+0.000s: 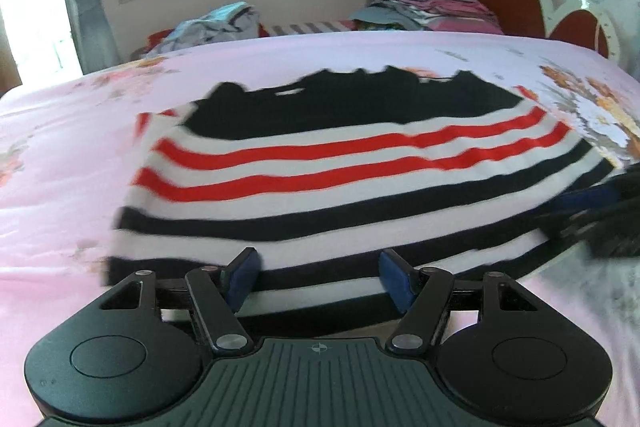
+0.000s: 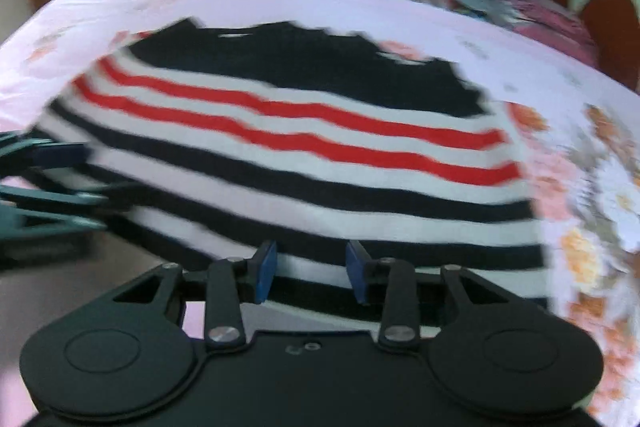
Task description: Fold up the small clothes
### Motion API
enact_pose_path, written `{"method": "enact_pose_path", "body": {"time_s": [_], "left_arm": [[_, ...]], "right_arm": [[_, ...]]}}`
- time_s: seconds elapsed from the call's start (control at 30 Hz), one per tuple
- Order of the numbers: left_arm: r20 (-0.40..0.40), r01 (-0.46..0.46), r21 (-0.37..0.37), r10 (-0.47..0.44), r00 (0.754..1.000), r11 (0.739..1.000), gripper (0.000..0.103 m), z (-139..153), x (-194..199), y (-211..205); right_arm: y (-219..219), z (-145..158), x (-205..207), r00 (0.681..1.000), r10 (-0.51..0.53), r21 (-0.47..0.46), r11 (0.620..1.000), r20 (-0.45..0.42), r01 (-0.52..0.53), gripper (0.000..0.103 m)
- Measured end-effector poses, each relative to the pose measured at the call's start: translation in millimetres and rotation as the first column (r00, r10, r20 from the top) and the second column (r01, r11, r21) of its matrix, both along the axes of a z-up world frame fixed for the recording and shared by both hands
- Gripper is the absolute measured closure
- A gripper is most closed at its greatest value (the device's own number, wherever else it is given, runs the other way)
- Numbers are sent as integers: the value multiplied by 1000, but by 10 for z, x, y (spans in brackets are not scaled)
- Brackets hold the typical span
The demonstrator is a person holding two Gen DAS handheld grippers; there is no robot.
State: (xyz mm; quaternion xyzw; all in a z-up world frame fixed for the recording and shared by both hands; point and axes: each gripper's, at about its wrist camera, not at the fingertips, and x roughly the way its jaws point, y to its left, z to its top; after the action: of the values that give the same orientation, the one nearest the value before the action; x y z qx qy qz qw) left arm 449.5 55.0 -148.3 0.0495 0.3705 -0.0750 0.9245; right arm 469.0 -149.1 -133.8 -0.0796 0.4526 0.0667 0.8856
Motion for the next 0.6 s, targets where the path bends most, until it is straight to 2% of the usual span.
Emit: {"method": "enact_pose_path", "body": {"time_s": [0.1, 0.17, 0.23, 0.33, 0.4, 0.47, 0.53, 0.57, 0.6], "left_arm": [[0, -64, 28, 64, 998, 998, 37, -28, -52, 295], [-15, -91, -30, 90, 996, 995, 37, -48, -87, 498], [-11, -92, -40, 91, 996, 995, 37, -36, -104, 561], [-18, -97, -33, 97, 995, 995, 37, -39, -90, 550], [-24, -110, -42, 109, 994, 993, 36, -46, -71, 546], [-26, -111, -40, 110, 994, 993, 36, -57, -59, 535], [-27, -107, -44, 106, 994, 993, 36, -63, -61, 541], [-27, -103, -45, 102, 994, 994, 37, -66, -67, 555], [-26, -101, -45, 100, 995, 994, 37, -69, -76, 571]], "right_arm": [[-409, -25, -115, 997, -71, -10, 997, -23, 71, 67], [-640, -15, -189, 997, -67, 63, 996, -49, 70, 68], [-744, 127, -237, 996, -84, 70, 994, 6, 84, 73], [-973, 283, -210, 980, -184, 81, 981, 80, 177, 65], [-1121, 235, -125, 973, -227, 92, 971, 38, 223, 63], [-1191, 129, -58, 975, -221, 97, 970, -32, 224, 61], [-1217, 30, -64, 977, -201, 123, 970, -73, 208, 64], [-1227, 7, -101, 979, -189, 141, 970, -78, 199, 77], [-1210, 3, -155, 980, -187, 122, 973, -70, 195, 82]]}}
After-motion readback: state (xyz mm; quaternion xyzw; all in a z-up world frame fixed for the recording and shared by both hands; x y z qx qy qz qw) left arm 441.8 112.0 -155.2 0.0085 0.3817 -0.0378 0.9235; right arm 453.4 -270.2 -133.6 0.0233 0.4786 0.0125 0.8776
